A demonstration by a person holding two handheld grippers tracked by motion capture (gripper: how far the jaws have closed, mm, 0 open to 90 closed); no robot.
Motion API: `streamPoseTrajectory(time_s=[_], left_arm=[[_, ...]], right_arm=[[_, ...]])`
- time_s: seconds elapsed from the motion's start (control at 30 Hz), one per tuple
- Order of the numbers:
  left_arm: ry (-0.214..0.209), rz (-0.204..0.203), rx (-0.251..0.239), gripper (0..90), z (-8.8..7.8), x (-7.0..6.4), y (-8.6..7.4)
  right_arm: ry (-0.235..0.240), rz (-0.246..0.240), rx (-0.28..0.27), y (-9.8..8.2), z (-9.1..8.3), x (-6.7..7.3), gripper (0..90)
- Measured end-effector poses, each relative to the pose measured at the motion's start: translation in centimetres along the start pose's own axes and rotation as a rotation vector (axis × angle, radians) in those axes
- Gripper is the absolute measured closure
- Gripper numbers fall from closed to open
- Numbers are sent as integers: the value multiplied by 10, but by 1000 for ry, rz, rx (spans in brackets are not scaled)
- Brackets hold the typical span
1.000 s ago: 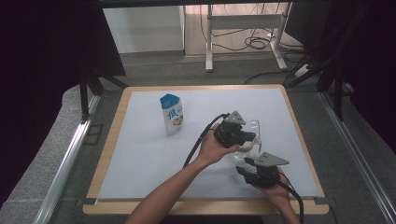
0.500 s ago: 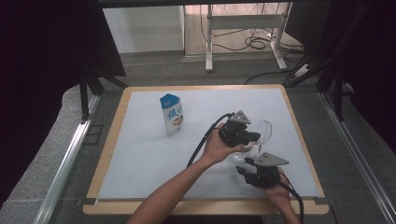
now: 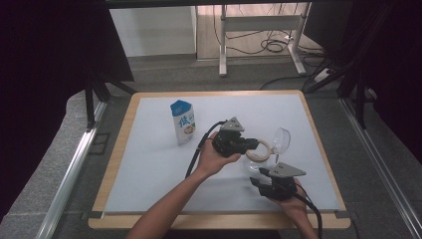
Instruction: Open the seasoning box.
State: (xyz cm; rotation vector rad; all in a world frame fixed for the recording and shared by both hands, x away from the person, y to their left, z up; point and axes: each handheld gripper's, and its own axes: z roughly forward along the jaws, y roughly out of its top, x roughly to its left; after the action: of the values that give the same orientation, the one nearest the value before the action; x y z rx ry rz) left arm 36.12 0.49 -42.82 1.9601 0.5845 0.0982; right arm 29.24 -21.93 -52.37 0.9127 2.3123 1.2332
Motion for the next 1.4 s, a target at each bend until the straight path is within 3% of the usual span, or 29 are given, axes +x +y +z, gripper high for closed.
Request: streamPoseTrajectory(time_s=[0.27, 0.47, 0.97, 1.4], left_arm=[[66, -5, -13, 592, -30, 6, -25], [62, -38, -25, 449, -47, 13, -45], [154, -96, -14, 352, -84, 18, -105], [193, -145, 36, 365, -107, 26, -135]], right_arm=[[6, 2, -4, 3, 2, 4, 480], [17, -7, -3, 6, 5, 8, 467], [41, -21, -7, 12, 14, 21, 437], [65, -34, 5, 16, 23, 30, 420]])
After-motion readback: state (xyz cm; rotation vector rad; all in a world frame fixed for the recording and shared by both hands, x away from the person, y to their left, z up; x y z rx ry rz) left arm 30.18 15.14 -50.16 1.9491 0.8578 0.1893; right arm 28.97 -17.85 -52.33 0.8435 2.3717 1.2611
